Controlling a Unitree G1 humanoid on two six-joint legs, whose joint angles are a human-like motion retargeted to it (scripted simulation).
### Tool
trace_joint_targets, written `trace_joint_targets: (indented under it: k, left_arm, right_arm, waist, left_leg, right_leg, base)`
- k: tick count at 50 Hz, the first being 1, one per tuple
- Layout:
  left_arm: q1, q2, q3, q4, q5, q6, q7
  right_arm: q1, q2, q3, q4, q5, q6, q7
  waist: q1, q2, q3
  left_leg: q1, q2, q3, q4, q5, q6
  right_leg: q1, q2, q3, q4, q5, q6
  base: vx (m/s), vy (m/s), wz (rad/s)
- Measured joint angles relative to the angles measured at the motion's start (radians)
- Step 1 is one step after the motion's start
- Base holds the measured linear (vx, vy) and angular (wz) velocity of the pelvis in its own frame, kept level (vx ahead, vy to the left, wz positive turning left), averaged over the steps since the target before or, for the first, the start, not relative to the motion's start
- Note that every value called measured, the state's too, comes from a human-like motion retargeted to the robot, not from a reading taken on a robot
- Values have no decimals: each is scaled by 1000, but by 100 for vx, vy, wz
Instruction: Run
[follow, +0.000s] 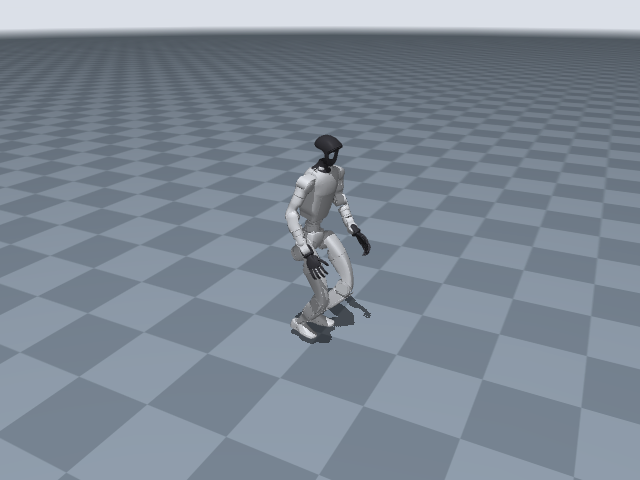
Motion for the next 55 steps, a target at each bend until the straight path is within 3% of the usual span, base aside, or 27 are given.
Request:
trace_joint_targets:
  k: [4, 7, 10, 15, 18, 21, 24, 25, 28, 31, 35, 38, 41, 43, 47, 50, 52, 55]
  left_arm:
    - [14, -13, 21, -97, -80, -16, -3]
    - [23, -15, 39, -104, -110, -8, -15]
    - [35, -19, 56, -60, -116, 11, -27]
    - [-10, -54, 81, 155, -104, 77, -34]
    - [-53, -89, 80, 294, -109, 96, -61]
    - [-23, -93, 63, 304, -116, 93, -84]
    - [9, -80, 56, 269, -109, 88, -107]
    - [16, -73, 56, 255, -102, 87, -114]
    - [21, -44, 59, 220, -73, 79, -128]
    - [25, -24, 59, 201, -40, 68, -138]
    - [9, -7, 75, 219, -14, 71, -159]
    - [-26, -15, 90, 254, -13, 85, -156]
    - [-71, -33, 96, 296, -25, 103, -134]
    - [-100, -42, 95, 312, -48, 105, -121]
    - [-75, -31, 77, 244, -105, 70, -102]
    - [-17, -17, 71, 153, -150, 44, -103]
    - [13, -6, 71, 93, -167, 33, -118]
    - [42, 11, 67, 24, -175, 24, -150]
  right_arm:
    - [45, 19, -5, 28, 79, 3, 45]
    - [73, 25, -25, 8, 112, 1, 60]
    - [90, 30, -43, -17, 123, -3, 52]
    - [1, 35, -40, 40, 91, 35, 45]
    - [-66, 61, -43, 142, 123, 56, 56]
    - [-59, 68, -46, 172, 136, 67, 86]
    - [-39, 58, -41, 162, 126, 70, 112]
    - [-34, 53, -39, 156, 119, 70, 119]
    - [-30, 33, -37, 138, 104, 63, 136]
    - [-27, 24, -33, 121, 87, 58, 144]
    - [-50, 17, -37, 116, 59, 68, 160]
    - [-95, 11, -35, 135, 26, 88, 156]
    - [-162, 4, -36, 187, 9, 110, 123]
    - [-203, 1, -41, 217, 22, 113, 95]
    - [-186, -21, -55, 134, 55, 79, 72]
    - [-133, -46, -63, 2, 70, 51, 87]
    - [-109, -69, -67, -82, 67, 40, 107]
    - [-75, -99, -86, -196, 60, 22, 143]
  waist:
    - [23, 11, -49]
    - [38, 15, -68]
    - [42, 11, -72]
    - [26, -4, -11]
    - [9, -19, 10]
    - [15, -10, -9]
    - [15, -1, -53]
    - [14, 1, -69]
    - [17, 7, -94]
    - [20, 6, -103]
    - [23, 3, -93]
    - [25, 7, -43]
    - [27, 14, 13]
    - [26, 18, 34]
    - [23, 21, 17]
    - [17, 23, -29]
    - [11, 26, -57]
    - [13, 31, -81]
  left_leg:
    - [-42, -42, -34, -145, 193, -36]
    - [-89, -55, -44, -125, 230, -43]
    - [-127, -38, -35, -15, 122, -21]
    - [-185, -15, -23, 163, -115, 48]
    - [-136, -52, -14, 67, -144, 86]
    - [-31, -82, -35, -139, -33, 72]
    - [37, -111, -48, -363, 250, 1]
    - [49, -120, -50, -428, 329, -20]
    - [58, -129, -37, -513, 422, -51]
    - [30, -125, -22, -454, 357, -42]
    - [-23, -103, -11, -285, 158, -17]
    - [-94, -78, -8, -72, 9, -2]
    - [-160, -39, 14, 110, -45, 10]
    - [-176, -21, 25, 147, -53, 24]
    - [-113, -31, 27, -16, 27, 33]
    - [-61, -60, 23, -214, 227, 7]
    - [-47, -77, 34, -312, 342, -16]
    - [-35, -94, 46, -368, 399, -24]
  right_leg:
    - [-24, 60, 69, -218, 228, -6]
    - [-55, 75, 93, -248, 262, -17]
    - [-89, 69, 91, -157, 174, -17]
    - [-172, 11, 34, 123, -100, -23]
    - [-159, -21, 36, 131, -67, -3]
    - [-89, 8, 73, -17, 99, 31]
    - [-48, 20, 99, -185, 282, 48]
    - [-43, 19, 105, -231, 320, 45]
    - [-43, 11, 105, -301, 373, 66]
    - [-66, -1, 92, -263, 331, 78]
    - [-99, -8, 76, -149, 182, 73]
    - [-145, -17, 62, 22, 22, 40]
    - [-186, -37, 39, 178, -83, 4]
    - [-195, -43, 28, 215, -99, -6]
    - [-150, -25, 33, 80, 35, 15]
    - [-121, -7, 60, -78, 262, 45]
    - [-127, -17, 67, -140, 355, 47]
    - [-140, -37, 67, -171, 411, 51]
  base:
    - [-11, -2, -1]
    - [-11, -2, -4]
    - [-12, -2, 1]
    - [-11, -3, 18]
    - [-5, 0, 42]
    - [3, 1, 22]
    - [4, -1, 32]
    - [4, -1, 36]
    - [2, -1, 28]
    - [-4, -2, 8]
    - [-8, -4, 15]
    - [-11, -6, 24]
    - [-10, -7, 30]
    - [-5, -5, 24]
    - [0, 0, 0]
    - [6, -1, 2]
    - [3, 0, 5]
    - [0, 0, 0]
